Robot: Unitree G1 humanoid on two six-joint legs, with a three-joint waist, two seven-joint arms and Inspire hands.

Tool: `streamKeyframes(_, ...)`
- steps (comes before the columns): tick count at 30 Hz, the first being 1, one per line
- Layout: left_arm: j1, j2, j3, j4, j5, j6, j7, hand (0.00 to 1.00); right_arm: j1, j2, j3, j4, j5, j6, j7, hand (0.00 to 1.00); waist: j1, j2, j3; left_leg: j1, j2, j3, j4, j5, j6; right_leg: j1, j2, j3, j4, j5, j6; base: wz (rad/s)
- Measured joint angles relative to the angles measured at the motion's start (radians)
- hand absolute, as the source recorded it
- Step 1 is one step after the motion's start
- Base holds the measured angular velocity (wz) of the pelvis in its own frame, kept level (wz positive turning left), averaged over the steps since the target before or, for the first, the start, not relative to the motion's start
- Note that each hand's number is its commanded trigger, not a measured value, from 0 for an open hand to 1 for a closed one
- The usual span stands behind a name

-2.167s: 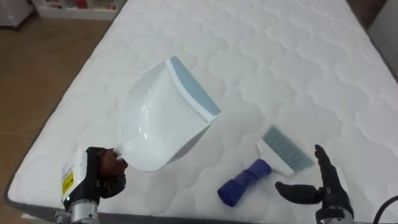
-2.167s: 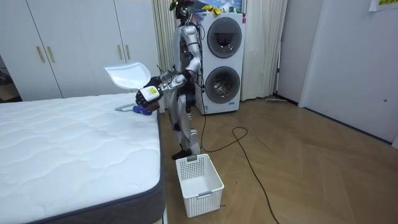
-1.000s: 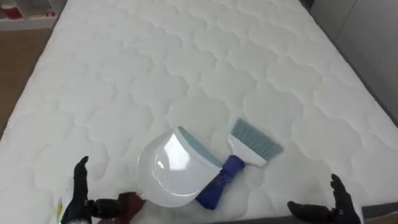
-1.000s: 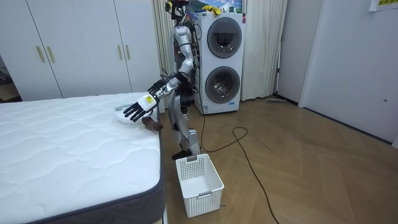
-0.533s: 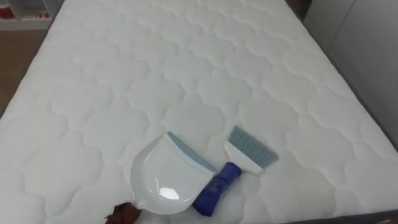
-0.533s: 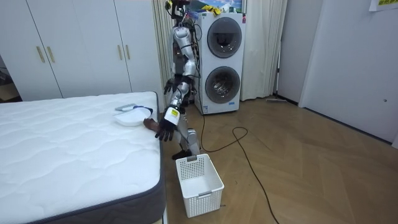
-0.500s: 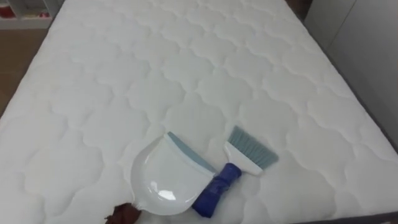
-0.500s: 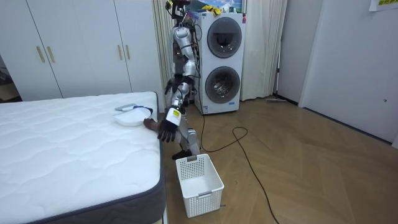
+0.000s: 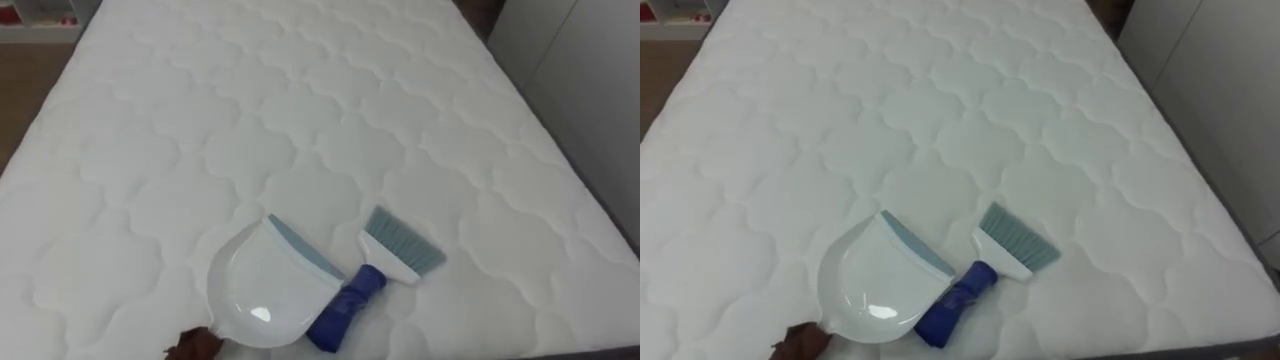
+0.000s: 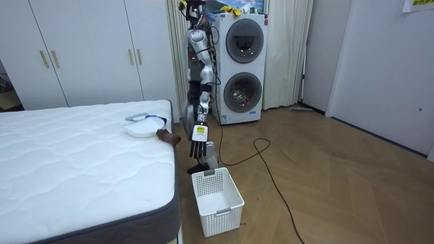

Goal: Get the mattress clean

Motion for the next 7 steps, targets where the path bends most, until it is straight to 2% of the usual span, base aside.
streamKeyframes(1,-0.008,0.000,-0.019,0.001,0.012,0.011,-0.024,0.00,-0.005,0.000,0.010,0.000,-0.024,0.006,0.022,0.00,0.000,0.003,0.0003,-0.002,0.000,0.000,0.000,0.000,0.000,-0.002,0.000,0.000,0.000,0.000,0.000,0.00)
streamKeyframes(7,-0.046,-0.011,-0.020,0.005,0.073,0.057,-0.105,0.00,-0.023,0.000,0.039,-0.001,-0.135,0.030,0.083,0.00,0.004,0.007,0.0002,-0.024,0.000,0.000,0.021,0.000,0.000,-0.015,-0.002,-0.002,0.005,0.000,-0.001,0.00)
